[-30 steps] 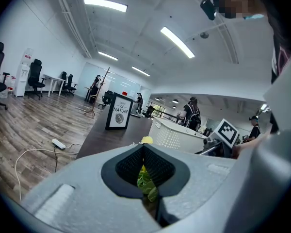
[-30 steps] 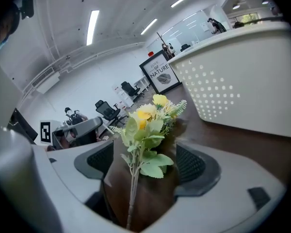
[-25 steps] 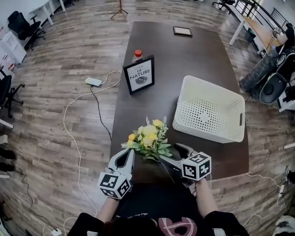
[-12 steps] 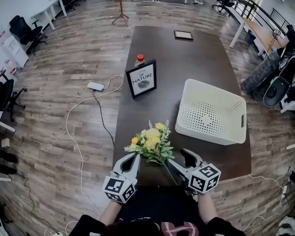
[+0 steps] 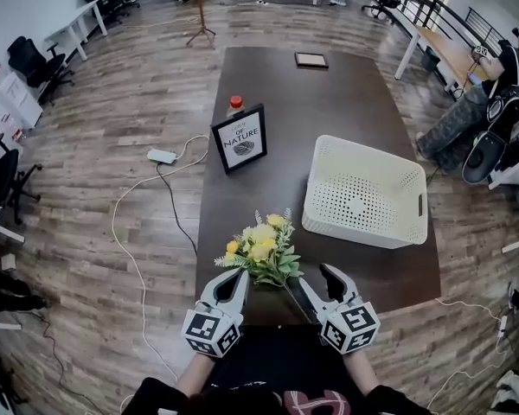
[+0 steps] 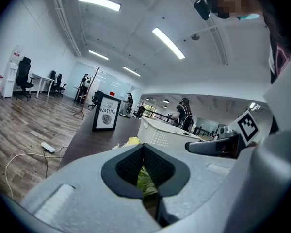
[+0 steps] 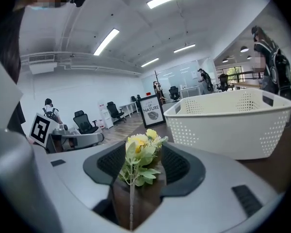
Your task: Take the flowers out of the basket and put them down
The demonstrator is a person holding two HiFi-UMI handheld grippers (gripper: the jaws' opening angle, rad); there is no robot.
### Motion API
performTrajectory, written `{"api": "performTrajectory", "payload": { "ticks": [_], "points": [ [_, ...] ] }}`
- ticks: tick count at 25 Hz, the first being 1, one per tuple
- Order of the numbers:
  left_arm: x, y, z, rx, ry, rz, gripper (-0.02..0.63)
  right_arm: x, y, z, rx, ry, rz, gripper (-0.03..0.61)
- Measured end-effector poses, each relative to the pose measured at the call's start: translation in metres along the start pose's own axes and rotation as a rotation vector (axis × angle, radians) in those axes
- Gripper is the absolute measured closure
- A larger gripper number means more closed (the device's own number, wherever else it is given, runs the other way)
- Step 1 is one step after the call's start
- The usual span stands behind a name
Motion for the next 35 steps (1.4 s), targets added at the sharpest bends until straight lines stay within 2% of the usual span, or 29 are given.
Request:
{"api": "performTrajectory", "payload": {
  "ticks": [6, 11, 17, 25, 35],
  "points": [
    [0.0011, -0.0065, -0.0051, -0.02, -0.001, -0.007, 0.604, -0.0005, 0.0047, 0.0023, -0.037, -0.009, 0.059, 0.395],
    [0.0026, -0.0076, -0.0049, -0.021, -0.006, -0.013, 0.604, -0.0061, 0.0079, 0.002, -0.05, -0.016, 0.022, 0.464],
    [0.0021, -0.0064, -0.0073, -0.017, -0.011, -0.014, 0.604, -0.0053, 0.0054, 0.0004, -0.062, -0.03, 0.024, 0.539],
    [0.0018, -0.0106, -0.0105, -0.043, -0.012, -0.025, 0.604, -0.0068, 0.0045, -0.0031, -0.06, -0.016, 0.035, 0.569],
    [0.0037, -0.0068, -0.0063, -0.024, -0.023, -0.018, 0.604, -0.0083, 0.0061, -0.0063, -0.061, -0.001, 0.057, 0.571]
  ]
}}
Point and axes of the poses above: the fingertips, and each gripper's own axes: z backward along the fingers, y to its left, x out of its top, the point moved 4 cm from there along z, backward along the fingers, and after that the axes turned 11 degrees about -y, right-handed, at the moved point
